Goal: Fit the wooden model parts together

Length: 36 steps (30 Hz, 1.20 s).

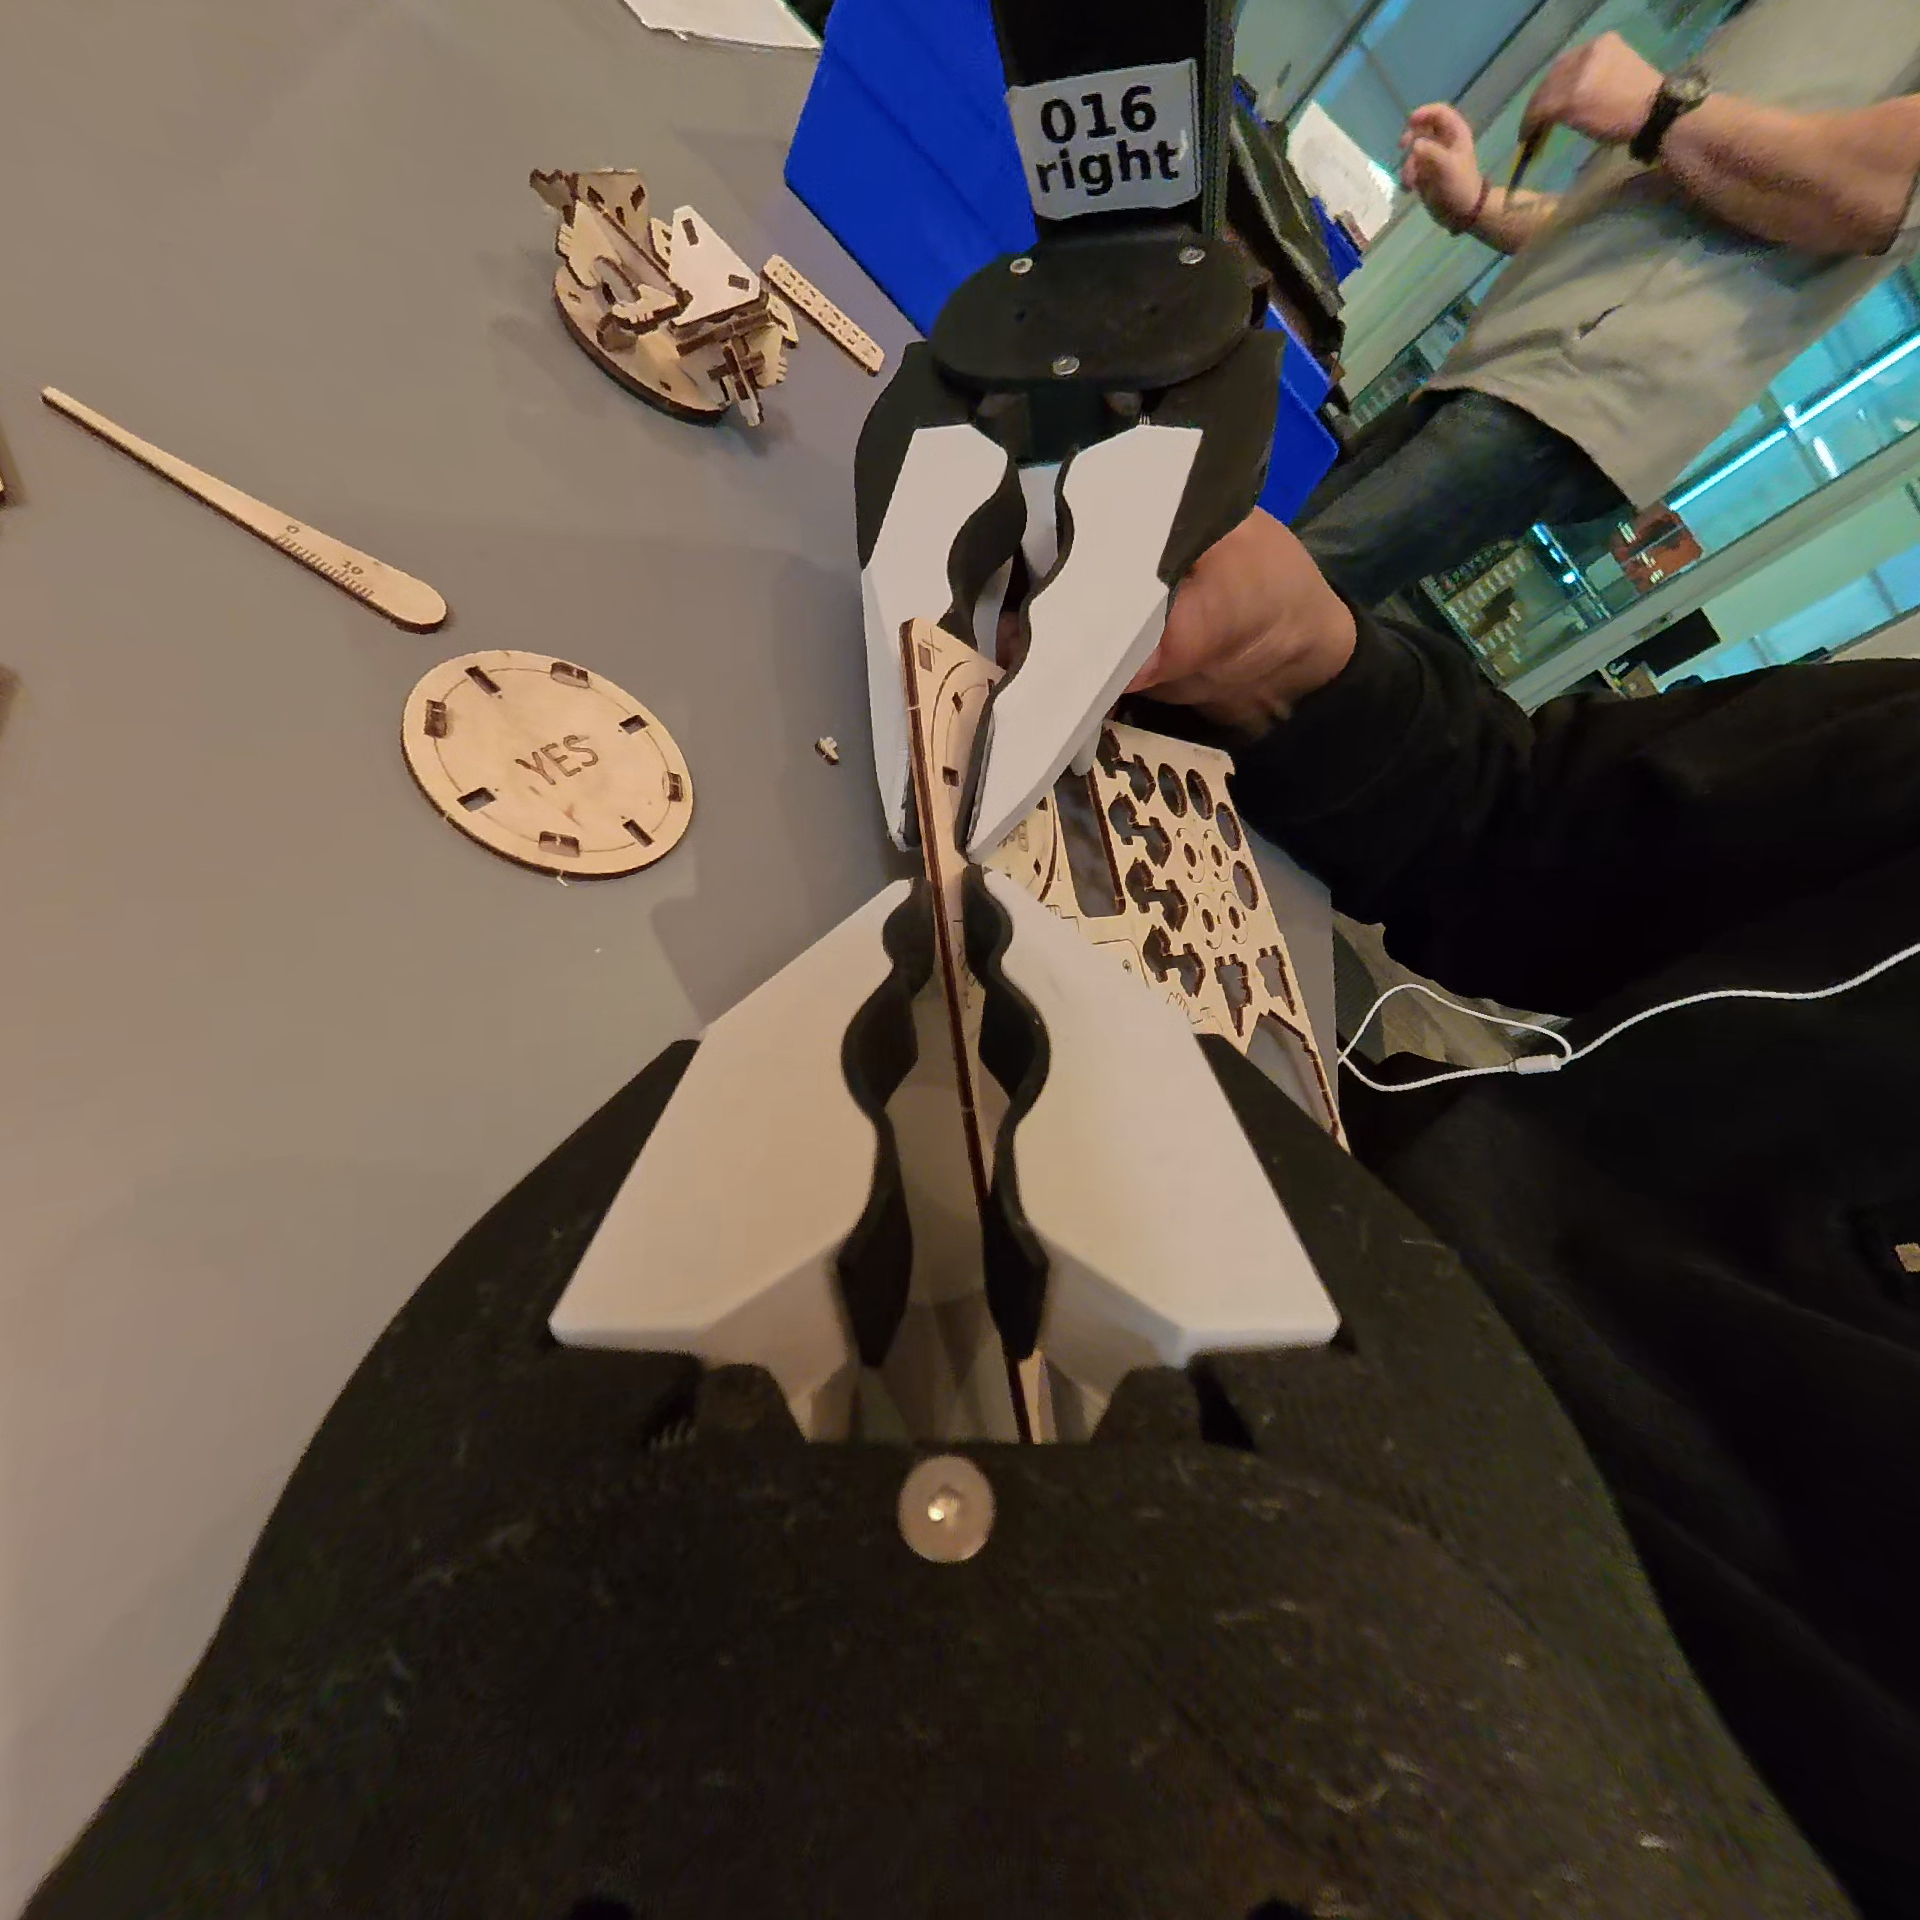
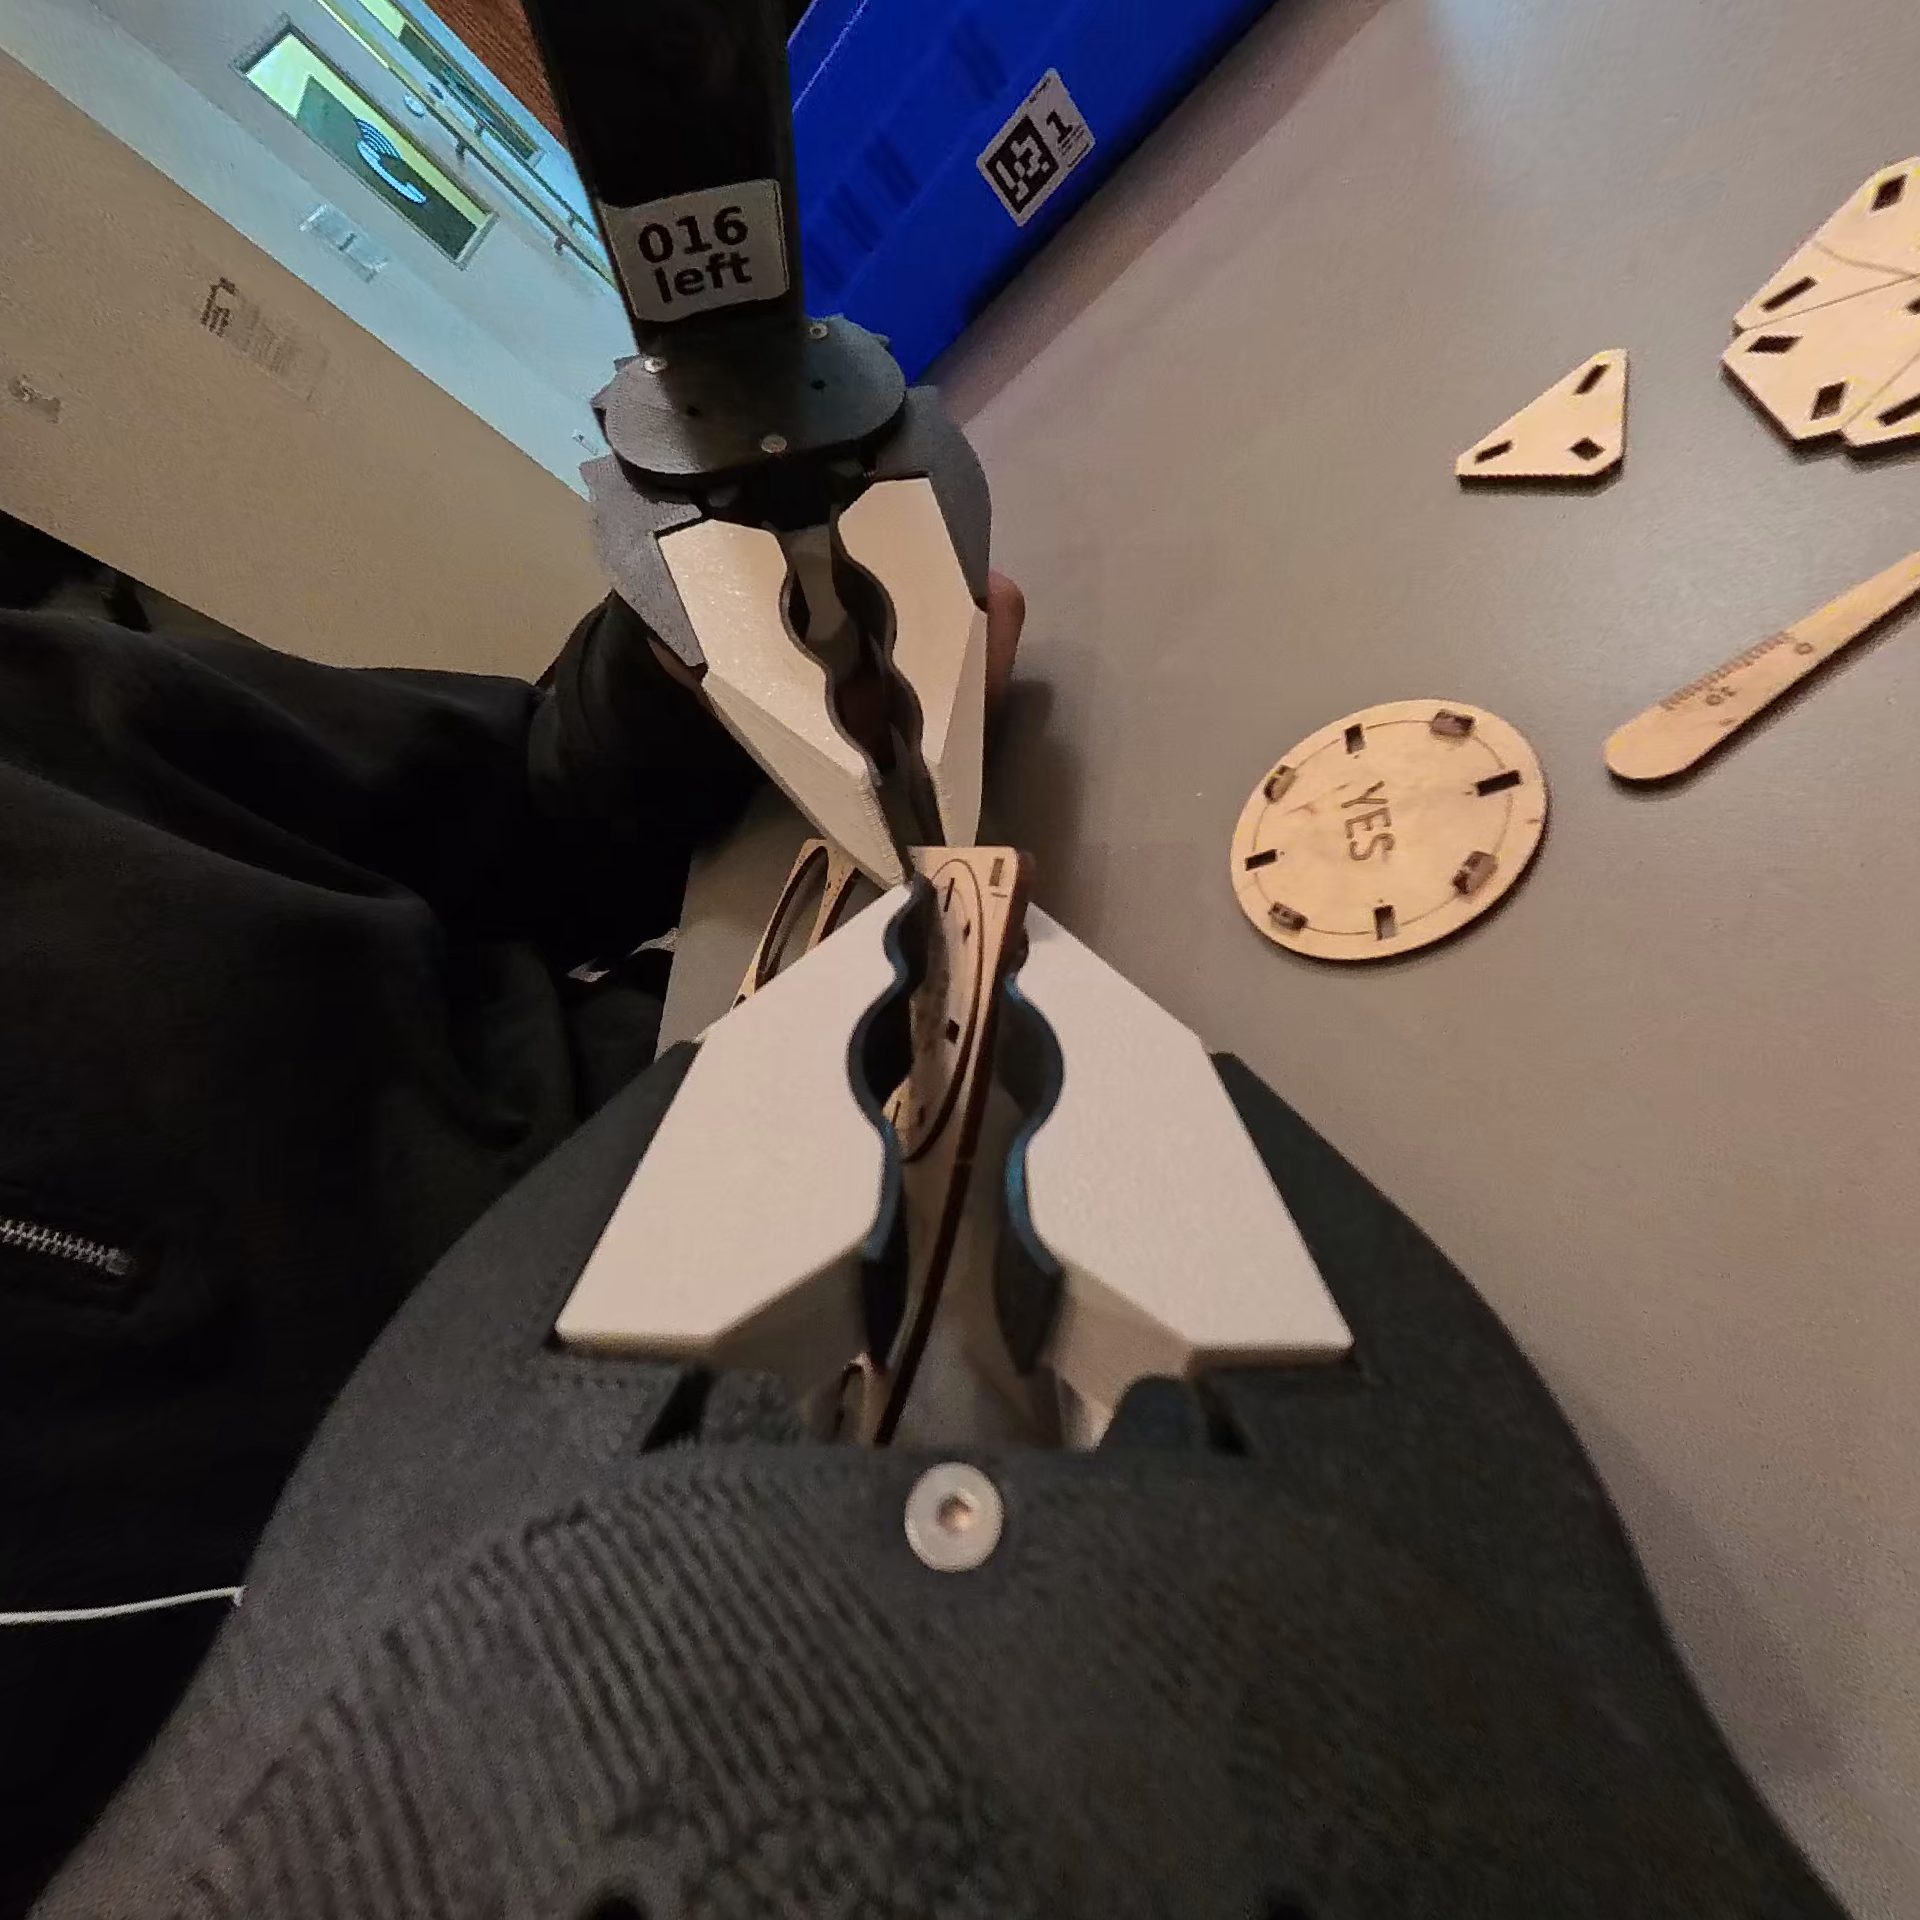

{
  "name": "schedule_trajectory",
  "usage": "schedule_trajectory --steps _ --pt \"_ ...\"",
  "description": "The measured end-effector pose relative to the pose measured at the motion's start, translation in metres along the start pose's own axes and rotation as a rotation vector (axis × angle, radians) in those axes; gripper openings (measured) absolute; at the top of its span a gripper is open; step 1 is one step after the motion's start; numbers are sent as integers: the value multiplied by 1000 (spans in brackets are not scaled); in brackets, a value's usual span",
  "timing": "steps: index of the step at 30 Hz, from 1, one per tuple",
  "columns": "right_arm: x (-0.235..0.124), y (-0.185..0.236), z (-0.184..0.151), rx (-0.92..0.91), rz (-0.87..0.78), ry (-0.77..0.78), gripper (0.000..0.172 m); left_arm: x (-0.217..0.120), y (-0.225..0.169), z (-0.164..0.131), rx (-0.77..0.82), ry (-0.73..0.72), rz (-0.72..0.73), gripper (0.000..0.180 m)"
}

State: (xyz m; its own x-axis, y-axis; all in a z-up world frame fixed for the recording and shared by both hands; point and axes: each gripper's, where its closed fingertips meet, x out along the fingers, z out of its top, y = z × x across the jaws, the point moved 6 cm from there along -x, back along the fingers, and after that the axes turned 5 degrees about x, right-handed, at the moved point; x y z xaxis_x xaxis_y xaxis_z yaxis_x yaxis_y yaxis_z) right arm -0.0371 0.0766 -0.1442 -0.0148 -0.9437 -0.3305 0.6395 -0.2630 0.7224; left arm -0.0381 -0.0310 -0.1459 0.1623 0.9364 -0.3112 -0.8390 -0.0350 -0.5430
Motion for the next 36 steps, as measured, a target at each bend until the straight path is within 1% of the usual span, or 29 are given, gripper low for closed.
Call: schedule_trajectory --steps 7,11,13,15,17,19,22,24,26,29,30,33,36 --pt "0 1 0 -16 -36 6 8 1 1 0 -8 5 4 2" --pt "0 3 1 -43 -62 10 9 0 2 0 -39 -5 -14 2" --pt "1 2 3 -93 -83 -12 13 -2 4 1 -54 -23 -15 2" --pt "0 0 4 -136 -123 -42 22 -4 5 1 -81 -38 -36 2" --pt "-1 -3 5 -106 -135 -45 30 -4 4 2 -73 -47 -32 1" --pt "-2 -5 4 -31 -74 -64 28 -4 4 2 -68 -42 -31 1" --pt "-7 -9 3 76 30 -108 20 -4 3 2 -55 -47 -35 1" --pt "-11 -10 5 103 64 -126 12 -5 1 3 -49 -55 -46 1" --pt "-11 -10 4 117 73 -120 12 -4 1 3 -45 -53 -48 1" --pt "-11 -7 5 158 138 -135 4 -3 1 5 -49 -73 -47 4" --pt "-11 -6 5 172 158 -133 3 -3 1 5 -53 -80 -50 2" --pt "-10 -7 4 177 160 -128 3 -3 2 5 -58 -76 -47 2" --pt "-8 -7 4 150 120 -110 3 -2 3 5 -60 -67 -24 2"
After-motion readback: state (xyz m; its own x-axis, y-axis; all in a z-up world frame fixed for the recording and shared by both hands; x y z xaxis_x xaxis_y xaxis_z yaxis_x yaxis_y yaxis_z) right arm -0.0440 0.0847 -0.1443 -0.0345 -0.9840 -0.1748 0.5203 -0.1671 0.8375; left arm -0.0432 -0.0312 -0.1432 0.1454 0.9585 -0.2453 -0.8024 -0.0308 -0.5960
